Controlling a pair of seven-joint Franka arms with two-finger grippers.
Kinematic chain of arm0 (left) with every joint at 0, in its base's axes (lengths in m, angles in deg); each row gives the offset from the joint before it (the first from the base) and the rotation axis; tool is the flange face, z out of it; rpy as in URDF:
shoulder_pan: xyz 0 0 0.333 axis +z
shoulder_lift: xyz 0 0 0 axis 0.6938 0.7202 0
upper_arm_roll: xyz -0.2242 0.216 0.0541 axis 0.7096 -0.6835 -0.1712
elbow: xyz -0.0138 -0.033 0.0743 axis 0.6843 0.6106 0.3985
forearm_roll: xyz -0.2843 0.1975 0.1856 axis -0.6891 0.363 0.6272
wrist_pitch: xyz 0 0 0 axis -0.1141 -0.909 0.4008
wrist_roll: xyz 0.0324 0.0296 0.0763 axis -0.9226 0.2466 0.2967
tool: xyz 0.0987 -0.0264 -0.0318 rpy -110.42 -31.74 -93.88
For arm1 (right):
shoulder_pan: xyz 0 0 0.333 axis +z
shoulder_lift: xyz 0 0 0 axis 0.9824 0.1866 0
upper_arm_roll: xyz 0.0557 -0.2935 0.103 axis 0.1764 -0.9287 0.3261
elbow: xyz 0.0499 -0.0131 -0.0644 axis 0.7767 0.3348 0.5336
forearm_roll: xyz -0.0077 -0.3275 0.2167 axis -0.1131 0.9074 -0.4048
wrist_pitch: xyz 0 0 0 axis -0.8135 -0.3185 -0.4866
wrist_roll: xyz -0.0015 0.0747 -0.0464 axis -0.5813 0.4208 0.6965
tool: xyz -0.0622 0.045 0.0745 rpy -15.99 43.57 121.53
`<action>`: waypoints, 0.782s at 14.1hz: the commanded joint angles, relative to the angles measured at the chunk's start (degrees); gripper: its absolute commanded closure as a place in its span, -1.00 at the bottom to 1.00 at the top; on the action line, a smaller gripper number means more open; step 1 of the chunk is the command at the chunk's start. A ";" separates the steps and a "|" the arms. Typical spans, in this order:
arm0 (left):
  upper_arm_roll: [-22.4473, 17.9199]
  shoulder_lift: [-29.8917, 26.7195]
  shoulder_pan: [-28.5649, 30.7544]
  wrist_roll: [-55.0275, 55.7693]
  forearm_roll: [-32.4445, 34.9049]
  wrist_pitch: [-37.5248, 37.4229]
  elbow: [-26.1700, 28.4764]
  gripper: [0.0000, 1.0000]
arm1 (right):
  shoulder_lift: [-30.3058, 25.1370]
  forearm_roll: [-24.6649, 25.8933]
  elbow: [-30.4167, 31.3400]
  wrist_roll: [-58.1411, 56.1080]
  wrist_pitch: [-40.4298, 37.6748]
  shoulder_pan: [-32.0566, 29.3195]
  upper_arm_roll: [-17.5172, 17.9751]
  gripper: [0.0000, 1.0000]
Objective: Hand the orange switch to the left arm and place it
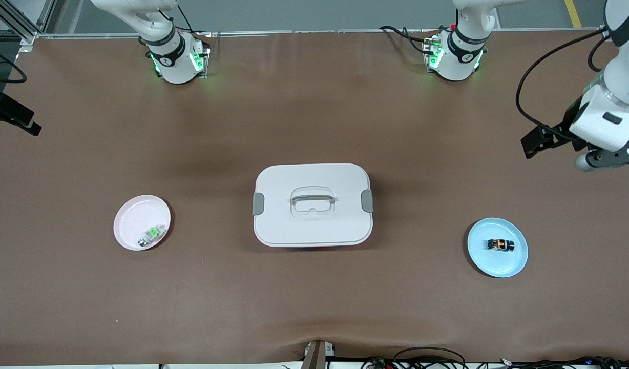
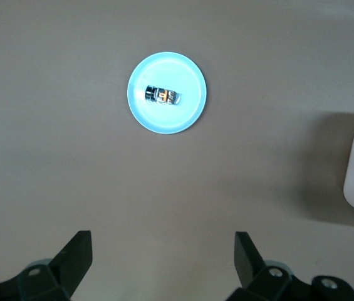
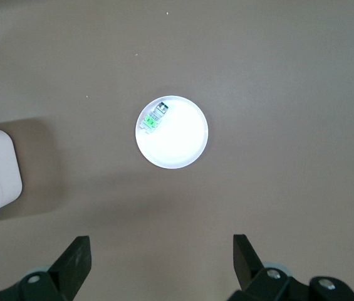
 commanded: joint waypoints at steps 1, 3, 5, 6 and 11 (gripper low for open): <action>-6.48 -4.34 -5.39 -4.04 -1.90 0.25 3.49 -1.00 | 0.20 -0.26 -1.02 0.68 -1.16 -0.21 0.03 -1.00; -8.69 -5.65 -6.81 -6.85 -3.48 0.25 4.81 -1.00 | 0.20 -0.35 -1.02 0.68 -2.22 -0.12 0.03 -1.00; -11.06 -8.11 -8.47 -8.44 -4.80 1.56 7.70 -1.00 | 0.20 -0.35 -0.93 0.68 -2.31 -0.12 0.03 -1.00; -12.55 -9.25 -9.62 -8.88 -5.59 1.66 8.85 -1.00 | 0.20 -0.35 -0.84 0.68 -2.39 -0.12 0.03 -1.00; -12.74 -14.00 -9.80 -8.89 -6.57 1.57 13.07 -1.00 | 0.20 -0.35 -0.75 0.68 -2.57 -0.12 0.03 -1.00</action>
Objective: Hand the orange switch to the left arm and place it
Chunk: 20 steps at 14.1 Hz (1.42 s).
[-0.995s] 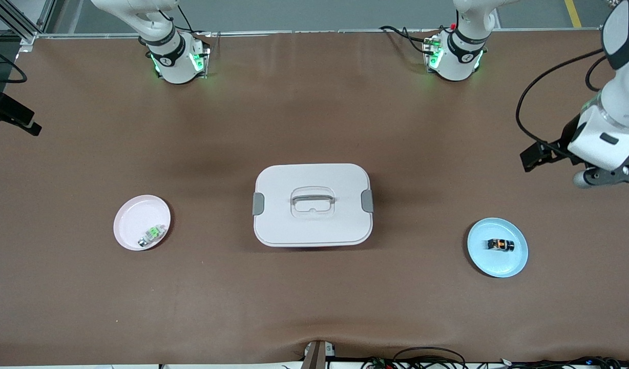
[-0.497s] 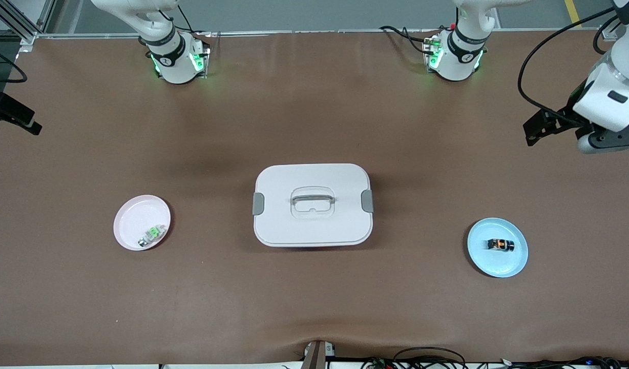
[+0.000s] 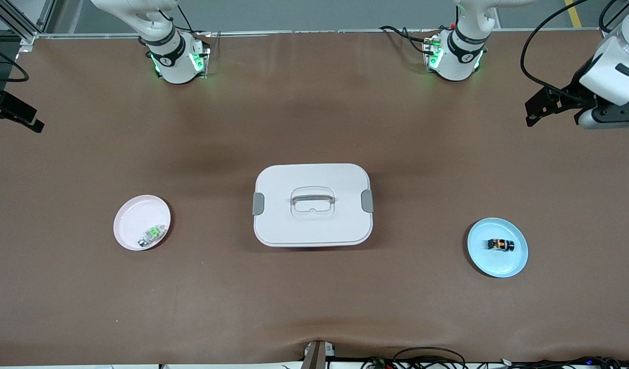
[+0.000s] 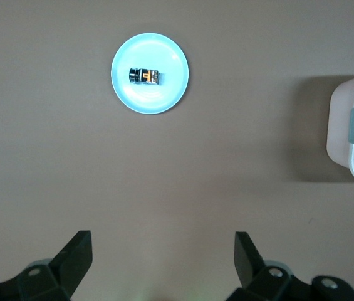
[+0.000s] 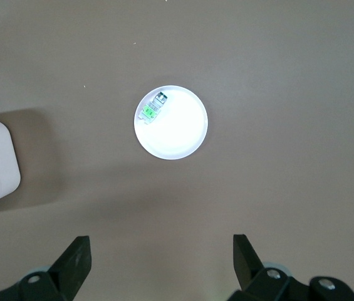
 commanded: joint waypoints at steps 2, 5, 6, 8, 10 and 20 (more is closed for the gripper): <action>-1.03 -3.63 -0.86 -1.30 -0.96 1.15 3.35 -1.00 | 0.08 -0.32 -0.75 0.68 -0.77 -0.12 0.04 -1.00; -0.94 -3.36 -0.68 -2.00 -0.96 0.71 3.08 -1.00 | 0.08 -0.32 -0.58 0.68 -0.77 -0.12 0.04 -1.00; -0.94 -3.10 -0.68 -2.09 -0.96 0.71 2.56 -1.00 | 0.08 -0.32 -0.49 0.68 -0.68 -0.12 0.04 -1.00; -0.94 -2.49 -0.59 -2.18 -0.96 0.71 1.77 -1.00 | 0.08 -0.32 -0.40 0.68 -0.68 -0.03 0.04 -1.00; -0.94 -1.52 -0.68 -2.27 -0.87 0.71 0.97 -1.00 | 0.08 -0.32 -0.31 0.68 -0.68 -0.03 0.04 -1.00; -1.11 -0.11 0.72 -5.60 -1.66 0.62 -0.08 -1.00 | 0.08 -0.32 0.39 0.68 -0.51 -0.12 0.04 -1.00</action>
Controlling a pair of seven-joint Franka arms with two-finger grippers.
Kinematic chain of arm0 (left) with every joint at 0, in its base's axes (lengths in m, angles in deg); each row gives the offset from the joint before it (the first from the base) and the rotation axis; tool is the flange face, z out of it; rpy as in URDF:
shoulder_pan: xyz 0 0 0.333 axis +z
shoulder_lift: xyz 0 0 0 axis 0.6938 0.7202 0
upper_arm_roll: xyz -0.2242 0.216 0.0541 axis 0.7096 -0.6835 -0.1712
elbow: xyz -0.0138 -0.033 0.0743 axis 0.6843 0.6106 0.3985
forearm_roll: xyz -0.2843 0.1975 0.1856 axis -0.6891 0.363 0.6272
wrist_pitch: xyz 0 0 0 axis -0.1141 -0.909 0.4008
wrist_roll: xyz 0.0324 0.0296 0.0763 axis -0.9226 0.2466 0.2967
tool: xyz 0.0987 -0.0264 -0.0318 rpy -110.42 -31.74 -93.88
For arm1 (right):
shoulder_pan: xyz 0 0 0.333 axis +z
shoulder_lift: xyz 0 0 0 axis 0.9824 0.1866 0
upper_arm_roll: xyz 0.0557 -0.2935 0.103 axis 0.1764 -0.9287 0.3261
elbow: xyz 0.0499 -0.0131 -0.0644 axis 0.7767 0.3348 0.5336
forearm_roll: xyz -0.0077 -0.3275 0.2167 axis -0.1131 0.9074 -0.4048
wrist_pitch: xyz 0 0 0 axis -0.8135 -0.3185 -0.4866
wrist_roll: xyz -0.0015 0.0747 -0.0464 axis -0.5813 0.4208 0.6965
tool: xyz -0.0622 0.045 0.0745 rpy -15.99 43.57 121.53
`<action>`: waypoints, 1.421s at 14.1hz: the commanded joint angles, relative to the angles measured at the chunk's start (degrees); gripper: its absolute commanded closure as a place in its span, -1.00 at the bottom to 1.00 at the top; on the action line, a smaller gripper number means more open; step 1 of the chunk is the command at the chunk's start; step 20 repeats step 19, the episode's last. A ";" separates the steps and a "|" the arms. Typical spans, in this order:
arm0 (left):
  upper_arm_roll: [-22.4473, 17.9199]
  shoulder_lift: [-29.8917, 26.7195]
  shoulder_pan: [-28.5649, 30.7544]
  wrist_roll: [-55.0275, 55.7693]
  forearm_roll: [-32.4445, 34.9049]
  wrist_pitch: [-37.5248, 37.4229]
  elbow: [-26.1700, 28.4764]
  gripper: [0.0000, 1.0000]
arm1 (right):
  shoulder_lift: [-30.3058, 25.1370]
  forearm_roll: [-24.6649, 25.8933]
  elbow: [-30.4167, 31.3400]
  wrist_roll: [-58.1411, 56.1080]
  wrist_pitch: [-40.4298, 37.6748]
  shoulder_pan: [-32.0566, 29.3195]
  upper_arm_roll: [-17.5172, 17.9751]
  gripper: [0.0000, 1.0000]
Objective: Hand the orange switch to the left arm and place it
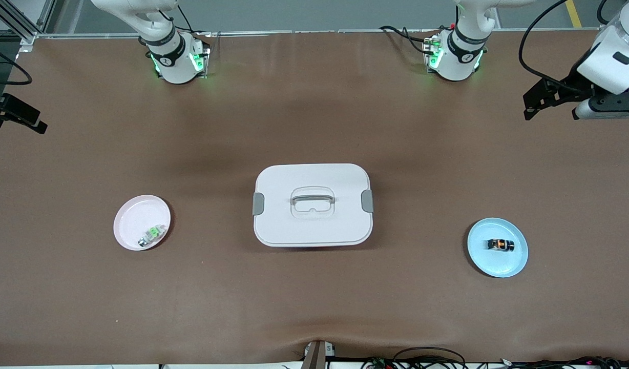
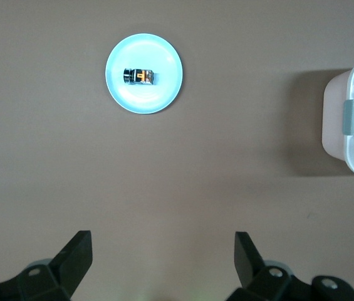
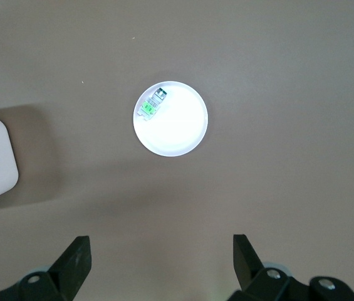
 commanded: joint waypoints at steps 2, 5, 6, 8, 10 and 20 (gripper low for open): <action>-0.55 0.44 1.42 -2.83 -0.80 -1.34 -1.16 -1.00 | -0.17 -0.32 -0.21 0.67 -0.23 -0.03 0.04 -1.00; -0.46 0.27 1.51 -2.92 -0.89 -1.43 -0.89 -1.00 | -0.17 -0.32 -0.48 0.59 0.12 0.23 0.12 -1.00; -0.55 0.27 1.51 -3.00 -0.89 -1.43 -0.98 -1.00 | -0.17 -0.40 -0.57 0.59 0.12 0.23 0.13 -1.00; -0.55 0.36 1.51 -3.00 -0.89 -1.43 -1.16 -1.00 | -0.17 -0.32 -0.65 0.59 0.30 0.32 0.21 -1.00; -0.55 0.44 1.60 -3.00 -0.89 -1.43 -1.25 -1.00 | -0.17 -0.41 -0.65 0.59 0.56 0.32 0.21 -1.00; -0.55 1.06 1.51 -2.30 -0.98 -3.36 -3.61 -1.00 | -0.17 -0.32 -0.65 0.59 0.65 0.05 0.13 -1.00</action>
